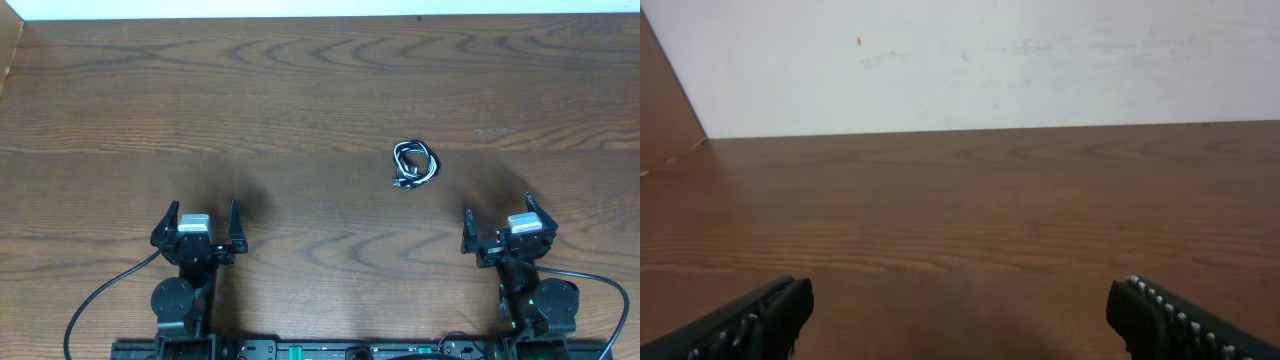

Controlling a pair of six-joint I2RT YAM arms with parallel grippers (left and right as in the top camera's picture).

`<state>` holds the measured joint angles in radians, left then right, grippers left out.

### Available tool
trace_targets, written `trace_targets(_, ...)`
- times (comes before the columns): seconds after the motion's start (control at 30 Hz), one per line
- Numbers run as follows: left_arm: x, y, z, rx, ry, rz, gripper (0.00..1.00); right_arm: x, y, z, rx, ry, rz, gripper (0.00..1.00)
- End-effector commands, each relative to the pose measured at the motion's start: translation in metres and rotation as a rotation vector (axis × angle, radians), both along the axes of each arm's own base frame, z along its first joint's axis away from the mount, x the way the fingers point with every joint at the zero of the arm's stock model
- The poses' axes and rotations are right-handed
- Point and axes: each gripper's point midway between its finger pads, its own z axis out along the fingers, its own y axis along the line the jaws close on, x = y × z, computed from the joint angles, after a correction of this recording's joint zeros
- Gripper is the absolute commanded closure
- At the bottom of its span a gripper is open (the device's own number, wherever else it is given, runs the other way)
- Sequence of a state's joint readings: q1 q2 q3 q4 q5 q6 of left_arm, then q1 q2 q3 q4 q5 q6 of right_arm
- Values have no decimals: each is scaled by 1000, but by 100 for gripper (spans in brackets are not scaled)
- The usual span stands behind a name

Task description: Untangle cables

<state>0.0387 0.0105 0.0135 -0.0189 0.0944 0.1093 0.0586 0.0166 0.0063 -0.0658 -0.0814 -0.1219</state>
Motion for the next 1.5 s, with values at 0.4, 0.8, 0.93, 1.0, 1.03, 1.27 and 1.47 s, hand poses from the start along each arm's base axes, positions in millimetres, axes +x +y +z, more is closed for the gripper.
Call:
trace_targets(0.4,-1,0,-16,7,54,-3,1,0,2,0,-14,-2,8,1)
trace_targets(0.8,-1,-3,-15,-61,53,-14,1,0,2,1,-13,-5,8,1)
trace_targets(0.93,-2,-3,-12,-71,51,-12,1,0,2,0,88,10,0,1)
trace_targets(1.0,-3,-3,-7,-83,47,-11,1,0,1,0,136,21,-5,1)
trace_targets(1.03,-3,-3,-4,-97,46,-9,1,0,1,-1,151,24,-8,1)
trace_targets(1.27,-7,-4,-5,-204,150,12,1,-1,-1,-7,218,94,-35,1)
trace_targets(1.47,-6,-11,-3,-220,296,-16,1,-6,-3,-13,232,249,-67,1)
